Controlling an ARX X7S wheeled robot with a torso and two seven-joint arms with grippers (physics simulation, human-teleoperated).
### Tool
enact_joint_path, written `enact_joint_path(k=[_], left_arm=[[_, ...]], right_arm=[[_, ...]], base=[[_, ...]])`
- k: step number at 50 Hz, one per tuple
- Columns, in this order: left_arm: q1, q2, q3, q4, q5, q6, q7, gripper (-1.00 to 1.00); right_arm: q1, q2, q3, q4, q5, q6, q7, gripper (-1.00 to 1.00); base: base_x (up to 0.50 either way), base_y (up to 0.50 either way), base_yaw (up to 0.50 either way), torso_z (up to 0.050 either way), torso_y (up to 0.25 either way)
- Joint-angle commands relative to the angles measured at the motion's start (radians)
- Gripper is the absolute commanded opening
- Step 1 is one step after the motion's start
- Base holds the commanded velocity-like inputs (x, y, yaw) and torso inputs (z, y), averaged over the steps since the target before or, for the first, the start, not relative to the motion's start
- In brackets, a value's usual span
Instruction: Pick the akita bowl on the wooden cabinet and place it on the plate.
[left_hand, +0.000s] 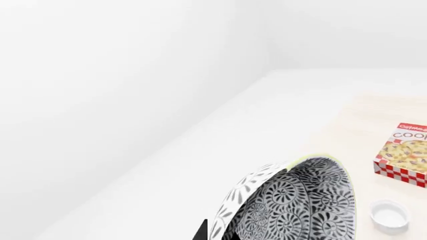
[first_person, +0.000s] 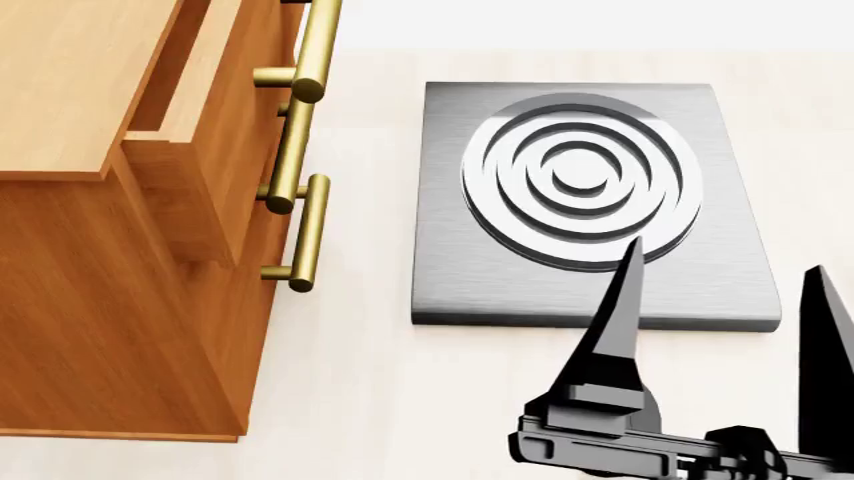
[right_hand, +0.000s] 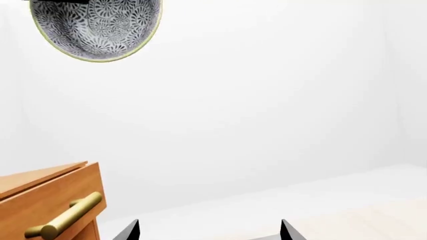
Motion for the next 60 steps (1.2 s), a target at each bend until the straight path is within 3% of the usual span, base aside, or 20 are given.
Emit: enact_joint_path(k=[1,17,60], left_arm=[[0.061,-0.018,0.03,0.024,-0.003,0.035,-0.026,-1.0],[0.161,-0.048,0.049,0.068,-0.021,0.07,-0.049,-1.0],[0.214,-0.098,0.091,0.081,-0.009,0.102,-0.03,-1.0]], right_arm=[[0.0,0.003,0.002,-0.002,0.001,-0.003,0.003,1.0],[0.004,0.003,-0.006,0.006,-0.001,-0.007,0.001,1.0],[0.011,0.022,-0.026,-0.017,0.002,0.004,0.001,1.0]], base=[[0.0,0.0,0.0,0.0,0.0],[0.0,0.0,0.0,0.0,0.001],[0.0,0.0,0.0,0.0,0.0]])
